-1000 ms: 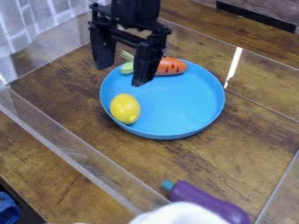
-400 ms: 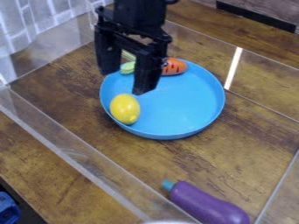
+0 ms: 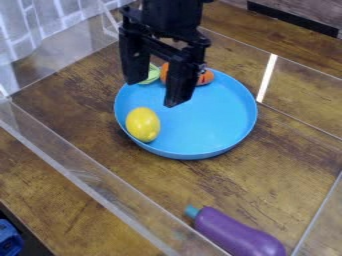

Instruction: Put the carrot on the blue tray

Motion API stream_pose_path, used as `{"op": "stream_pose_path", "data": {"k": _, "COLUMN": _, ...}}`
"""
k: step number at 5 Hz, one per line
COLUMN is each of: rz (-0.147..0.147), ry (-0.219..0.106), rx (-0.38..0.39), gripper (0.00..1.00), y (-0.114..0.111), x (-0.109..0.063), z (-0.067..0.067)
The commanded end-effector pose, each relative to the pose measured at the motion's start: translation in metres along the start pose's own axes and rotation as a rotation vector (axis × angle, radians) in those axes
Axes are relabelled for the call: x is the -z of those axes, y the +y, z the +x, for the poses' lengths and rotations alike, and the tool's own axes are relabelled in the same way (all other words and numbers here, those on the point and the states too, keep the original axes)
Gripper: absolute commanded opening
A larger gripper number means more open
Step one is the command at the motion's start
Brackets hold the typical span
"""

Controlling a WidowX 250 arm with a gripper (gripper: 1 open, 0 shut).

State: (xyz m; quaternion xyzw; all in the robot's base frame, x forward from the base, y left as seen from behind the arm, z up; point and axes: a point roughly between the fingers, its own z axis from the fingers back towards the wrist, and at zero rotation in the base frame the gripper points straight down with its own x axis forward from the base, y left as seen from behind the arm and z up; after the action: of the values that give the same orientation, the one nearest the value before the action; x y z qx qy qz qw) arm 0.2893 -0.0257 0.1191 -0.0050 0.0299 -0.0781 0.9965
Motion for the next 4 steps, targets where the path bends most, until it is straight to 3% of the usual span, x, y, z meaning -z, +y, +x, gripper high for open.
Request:
{"op": "stream_pose_path", "data": {"k": 1, "rz": 0.007, "ry": -0.062, "rx": -0.047, "gripper": 1.0, "y": 0.005, "x": -0.013, "z": 0.012}}
{"op": "stream_pose_path", "data": {"k": 3, "rz": 0.011, "ry": -0.07, "rx": -0.108, "gripper": 1.0, "y": 0.029, "x": -0.019, "z": 0.017}}
{"op": "stream_pose_path", "data": {"k": 4, "rz": 0.014, "ry": -0.076, "rx": -0.115, "gripper": 1.0, "y": 0.035, "x": -0.032, "z": 0.013}}
